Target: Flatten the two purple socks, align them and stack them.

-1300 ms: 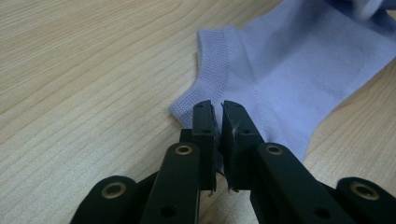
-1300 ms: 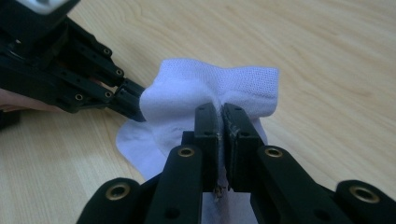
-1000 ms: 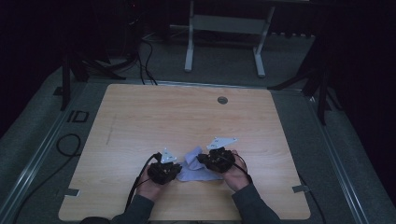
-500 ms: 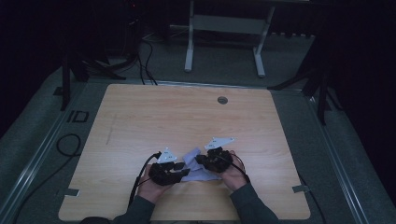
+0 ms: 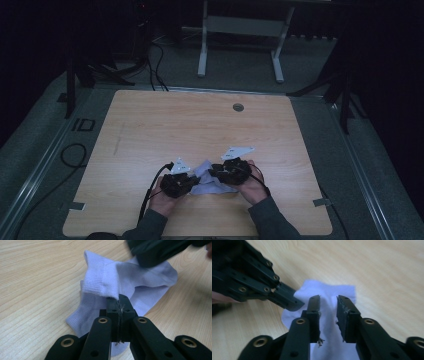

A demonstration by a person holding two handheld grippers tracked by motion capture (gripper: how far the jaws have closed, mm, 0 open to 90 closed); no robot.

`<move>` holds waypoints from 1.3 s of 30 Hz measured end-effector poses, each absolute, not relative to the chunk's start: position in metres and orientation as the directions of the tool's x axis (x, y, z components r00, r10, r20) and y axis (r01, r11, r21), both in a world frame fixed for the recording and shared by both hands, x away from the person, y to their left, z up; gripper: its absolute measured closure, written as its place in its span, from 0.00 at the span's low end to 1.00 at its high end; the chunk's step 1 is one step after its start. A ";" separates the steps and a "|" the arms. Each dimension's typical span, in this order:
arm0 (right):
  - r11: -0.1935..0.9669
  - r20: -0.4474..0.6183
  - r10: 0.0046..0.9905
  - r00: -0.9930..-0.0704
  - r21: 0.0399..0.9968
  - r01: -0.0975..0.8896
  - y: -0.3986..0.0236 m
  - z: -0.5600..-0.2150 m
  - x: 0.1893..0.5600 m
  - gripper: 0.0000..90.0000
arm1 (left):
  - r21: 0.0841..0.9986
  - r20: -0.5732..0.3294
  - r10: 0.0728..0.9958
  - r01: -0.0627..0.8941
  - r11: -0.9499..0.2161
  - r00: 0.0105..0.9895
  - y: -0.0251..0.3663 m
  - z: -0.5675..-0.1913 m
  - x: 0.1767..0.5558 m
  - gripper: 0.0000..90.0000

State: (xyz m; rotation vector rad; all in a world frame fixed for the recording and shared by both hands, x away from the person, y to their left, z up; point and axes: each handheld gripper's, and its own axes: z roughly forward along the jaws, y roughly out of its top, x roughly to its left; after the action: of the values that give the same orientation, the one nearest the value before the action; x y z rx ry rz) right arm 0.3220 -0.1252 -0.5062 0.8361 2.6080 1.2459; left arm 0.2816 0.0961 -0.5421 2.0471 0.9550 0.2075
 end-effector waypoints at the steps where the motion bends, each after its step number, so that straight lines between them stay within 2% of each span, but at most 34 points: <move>1: 0.495 0.106 0.539 -0.836 0.763 0.416 -0.131 -0.501 0.321 0.78 | 0.755 -0.189 0.694 0.555 -0.350 0.695 0.096 -0.542 0.281 0.99; 6: 0.498 0.054 0.610 -0.791 0.750 0.435 -0.163 -0.496 0.324 0.79 | 0.750 -0.193 0.698 0.563 -0.348 0.690 0.098 -0.542 0.281 0.99; 12: 0.514 0.058 0.652 -0.756 0.699 0.497 -0.191 -0.515 0.325 0.81 | 0.746 -0.199 0.699 0.569 -0.346 0.687 0.098 -0.543 0.282 0.99; 19: 0.569 0.038 0.675 -0.737 0.609 0.552 -0.190 -0.545 0.332 0.86 | 0.740 -0.218 0.687 0.576 -0.347 0.693 0.099 -0.540 0.278 0.99; 29: 0.562 0.044 0.682 -0.730 0.608 0.561 -0.189 -0.547 0.332 0.85 | 0.721 -0.256 0.698 0.613 -0.323 0.668 0.110 -0.538 0.276 0.99; 39: 0.560 0.033 0.686 -0.727 0.613 0.557 -0.188 -0.548 0.330 0.85 | 0.660 -0.279 0.720 0.671 -0.338 0.636 0.115 -0.549 0.274 0.99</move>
State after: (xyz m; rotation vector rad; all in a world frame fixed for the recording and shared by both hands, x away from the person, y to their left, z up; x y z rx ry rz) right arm 0.3302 -0.1884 -0.5481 1.0440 2.5851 0.9054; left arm 0.2740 0.1148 -0.5487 2.0797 1.0826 0.0795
